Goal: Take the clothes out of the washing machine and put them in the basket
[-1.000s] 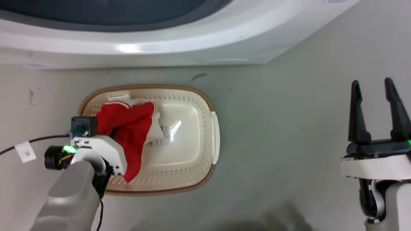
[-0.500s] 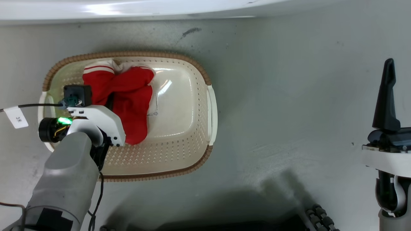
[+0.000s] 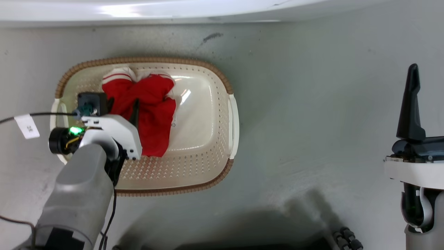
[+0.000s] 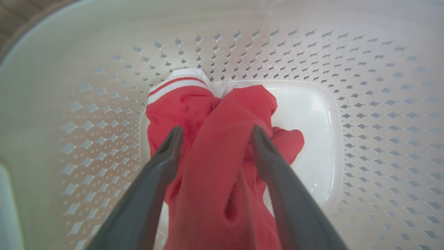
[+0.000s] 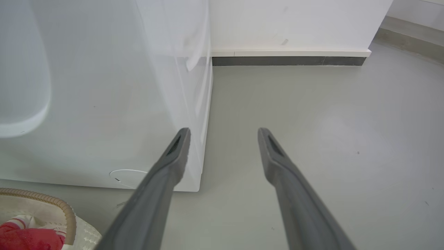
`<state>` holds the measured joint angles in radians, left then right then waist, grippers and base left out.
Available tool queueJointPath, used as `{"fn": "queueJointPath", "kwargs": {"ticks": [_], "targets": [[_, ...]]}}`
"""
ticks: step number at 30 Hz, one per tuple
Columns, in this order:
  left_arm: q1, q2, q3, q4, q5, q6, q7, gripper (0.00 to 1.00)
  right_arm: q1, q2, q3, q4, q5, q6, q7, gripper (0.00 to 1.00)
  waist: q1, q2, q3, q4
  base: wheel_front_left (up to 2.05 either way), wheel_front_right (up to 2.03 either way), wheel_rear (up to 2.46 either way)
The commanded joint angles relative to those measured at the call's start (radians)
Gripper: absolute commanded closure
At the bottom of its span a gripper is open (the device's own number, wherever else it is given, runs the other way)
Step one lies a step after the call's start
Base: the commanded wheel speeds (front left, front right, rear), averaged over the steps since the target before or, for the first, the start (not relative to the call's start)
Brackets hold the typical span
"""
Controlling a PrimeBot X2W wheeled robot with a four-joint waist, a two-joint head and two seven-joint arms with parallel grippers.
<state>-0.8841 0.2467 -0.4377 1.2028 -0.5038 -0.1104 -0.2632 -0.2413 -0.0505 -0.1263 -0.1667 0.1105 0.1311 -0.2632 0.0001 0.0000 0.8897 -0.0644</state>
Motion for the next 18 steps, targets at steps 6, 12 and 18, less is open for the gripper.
{"fn": "queueJointPath", "kwargs": {"ticks": [6, 12, 18], "targets": [[0.113, 0.018, 0.048, -0.073, 0.012, 0.006, -0.002, 0.0, -0.013, 0.001, 0.008, 0.042, 0.026, -0.001, -0.002, 0.0, -0.0001, 0.0, -0.133, -0.012, 0.0, 0.0, 0.0], [0.227, 0.023, 0.104, -0.169, 0.046, 0.007, -0.002, 0.0, 0.017, 0.001, 0.027, 0.082, 0.036, -0.001, -0.002, 0.0, -0.0001, 0.0, -0.249, -0.014, 0.0, 0.0, 0.0], [0.329, 0.015, 0.162, -0.28, 0.1, 0.007, -0.002, 0.0, 0.034, 0.001, 0.021, 0.117, 0.055, -0.001, -0.002, 0.0, -0.0001, 0.0, -0.338, -0.006, 0.0, 0.0, 0.0]]}}
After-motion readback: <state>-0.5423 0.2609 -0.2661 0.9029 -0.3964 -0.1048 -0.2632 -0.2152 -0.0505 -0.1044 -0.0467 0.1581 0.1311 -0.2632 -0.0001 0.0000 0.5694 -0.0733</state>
